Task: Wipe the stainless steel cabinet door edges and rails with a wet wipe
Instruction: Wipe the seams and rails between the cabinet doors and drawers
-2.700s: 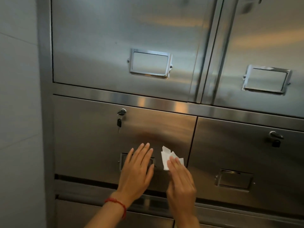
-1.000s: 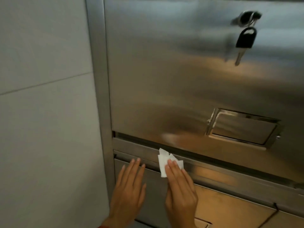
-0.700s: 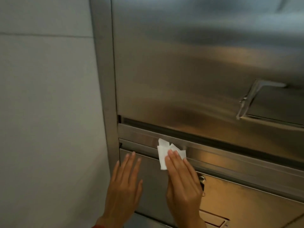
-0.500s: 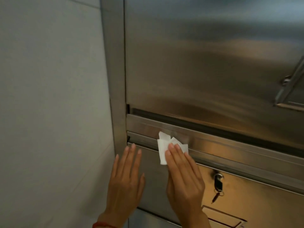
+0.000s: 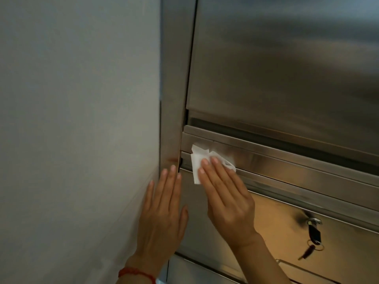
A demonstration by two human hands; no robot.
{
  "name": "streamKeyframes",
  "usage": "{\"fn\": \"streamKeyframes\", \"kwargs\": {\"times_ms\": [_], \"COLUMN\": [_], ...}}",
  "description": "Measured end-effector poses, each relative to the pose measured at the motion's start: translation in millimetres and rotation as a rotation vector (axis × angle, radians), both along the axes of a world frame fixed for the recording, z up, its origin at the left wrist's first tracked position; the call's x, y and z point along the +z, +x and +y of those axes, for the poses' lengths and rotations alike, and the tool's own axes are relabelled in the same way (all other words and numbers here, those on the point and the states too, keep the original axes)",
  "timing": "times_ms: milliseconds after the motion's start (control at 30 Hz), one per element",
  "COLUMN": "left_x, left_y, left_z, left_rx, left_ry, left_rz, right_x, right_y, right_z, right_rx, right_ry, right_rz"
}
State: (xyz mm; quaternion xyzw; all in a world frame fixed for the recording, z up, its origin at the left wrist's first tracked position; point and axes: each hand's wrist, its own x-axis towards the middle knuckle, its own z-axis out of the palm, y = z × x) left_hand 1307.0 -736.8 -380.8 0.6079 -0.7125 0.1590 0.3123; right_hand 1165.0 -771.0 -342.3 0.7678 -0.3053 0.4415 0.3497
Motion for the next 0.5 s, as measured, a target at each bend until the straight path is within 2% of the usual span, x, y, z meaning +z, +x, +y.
{"fn": "streamKeyframes", "kwargs": {"times_ms": [500], "left_x": [-8], "left_y": [10], "left_z": [-11], "left_rx": [-0.072], "left_ry": [-0.015], "left_rz": [-0.017], "right_x": [-2], "right_y": [11], "right_z": [-12], "right_rx": [-0.013], "right_ry": [-0.041], "right_rz": [0.1]}}
